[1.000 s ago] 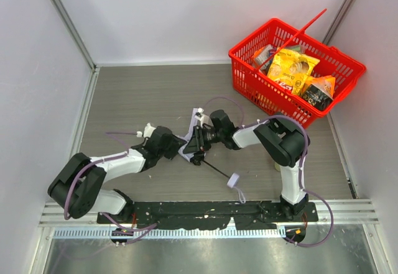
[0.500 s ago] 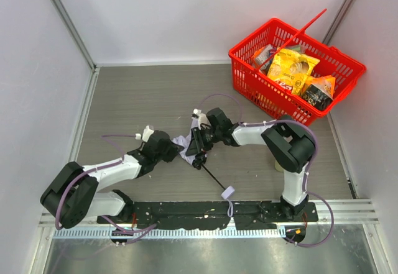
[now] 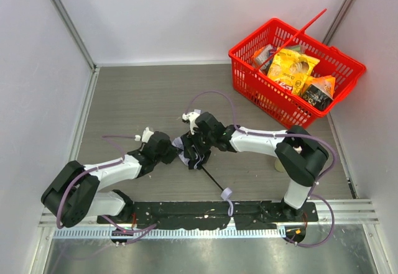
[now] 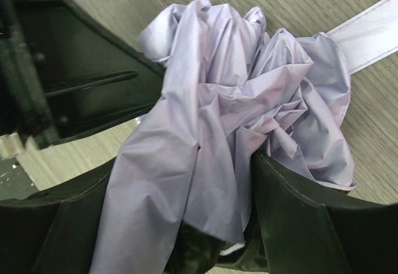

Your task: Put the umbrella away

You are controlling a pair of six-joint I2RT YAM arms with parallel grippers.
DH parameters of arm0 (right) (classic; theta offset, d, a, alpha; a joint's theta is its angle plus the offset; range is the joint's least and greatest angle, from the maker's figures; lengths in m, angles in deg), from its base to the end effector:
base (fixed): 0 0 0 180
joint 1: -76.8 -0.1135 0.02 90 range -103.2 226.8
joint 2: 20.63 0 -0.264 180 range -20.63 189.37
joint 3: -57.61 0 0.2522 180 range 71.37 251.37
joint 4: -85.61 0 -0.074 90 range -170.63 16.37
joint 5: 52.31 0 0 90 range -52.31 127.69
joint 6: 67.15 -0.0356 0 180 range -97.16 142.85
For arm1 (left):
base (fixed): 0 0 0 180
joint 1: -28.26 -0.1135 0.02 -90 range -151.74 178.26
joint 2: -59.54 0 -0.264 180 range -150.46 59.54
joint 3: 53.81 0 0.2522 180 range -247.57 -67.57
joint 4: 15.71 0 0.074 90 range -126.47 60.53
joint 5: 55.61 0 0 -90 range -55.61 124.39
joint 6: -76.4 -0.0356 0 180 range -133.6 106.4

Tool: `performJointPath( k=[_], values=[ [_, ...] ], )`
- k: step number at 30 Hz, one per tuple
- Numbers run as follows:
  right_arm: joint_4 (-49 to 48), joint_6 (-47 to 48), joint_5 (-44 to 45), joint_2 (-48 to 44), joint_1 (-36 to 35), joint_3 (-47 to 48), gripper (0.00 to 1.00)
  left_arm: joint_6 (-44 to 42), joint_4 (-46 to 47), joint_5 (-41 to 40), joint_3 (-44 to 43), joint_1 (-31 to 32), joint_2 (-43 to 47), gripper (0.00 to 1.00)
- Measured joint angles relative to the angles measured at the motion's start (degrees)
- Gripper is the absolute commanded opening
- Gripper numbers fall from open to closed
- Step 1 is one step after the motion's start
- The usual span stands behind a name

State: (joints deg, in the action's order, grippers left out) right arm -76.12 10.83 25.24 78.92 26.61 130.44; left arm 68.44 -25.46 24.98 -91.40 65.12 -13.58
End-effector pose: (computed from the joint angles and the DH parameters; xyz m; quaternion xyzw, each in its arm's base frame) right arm 0.2284 0.2861 0.1836 -0.3395 0.8543 0.2823 0.2740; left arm 0.1838 -0.1305 0.1420 -0.3829 0.8390 -0.2880 0.2580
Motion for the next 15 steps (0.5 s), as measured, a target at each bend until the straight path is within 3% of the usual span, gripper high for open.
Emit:
performJointPath(
  k=[4,7,8,9,12,14,15],
  values=[
    [-0.96,-0.24,0.94,3.02,-0.09,0.28,0.55,0.02,0.15,0.02,0.02,0.0,-0.07,0.0],
    [-4.07,-1.55,-0.11,5.01,0.28,-0.48,0.2,-0.02,0.26,-0.31,0.17,0.0,-0.11,0.02],
    [-6.23,-2.38,-0.59,5.03,0.37,-1.27,0.15,-0.17,0.2,-0.61,0.2,-0.11,0.07,0.12],
    [-8.02,-2.78,-1.42,5.09,0.55,-2.05,0.03,-0.33,-0.07,-0.74,0.2,-0.15,0.31,0.25],
    [-14.21,-5.27,-6.19,5.29,2.62,-5.14,0.01,-1.57,-1.81,-1.44,0.35,-0.17,1.95,0.64],
    [-17.64,-6.49,-10.1,5.92,3.91,-6.47,0.01,-1.31,-3.54,-1.97,1.29,-0.17,3.78,0.99],
    [-19.23,-7.08,-11.74,6.27,4.46,-6.95,0.01,-1.46,-3.52,-1.99,1.42,-0.15,5.18,1.0]
  ],
)
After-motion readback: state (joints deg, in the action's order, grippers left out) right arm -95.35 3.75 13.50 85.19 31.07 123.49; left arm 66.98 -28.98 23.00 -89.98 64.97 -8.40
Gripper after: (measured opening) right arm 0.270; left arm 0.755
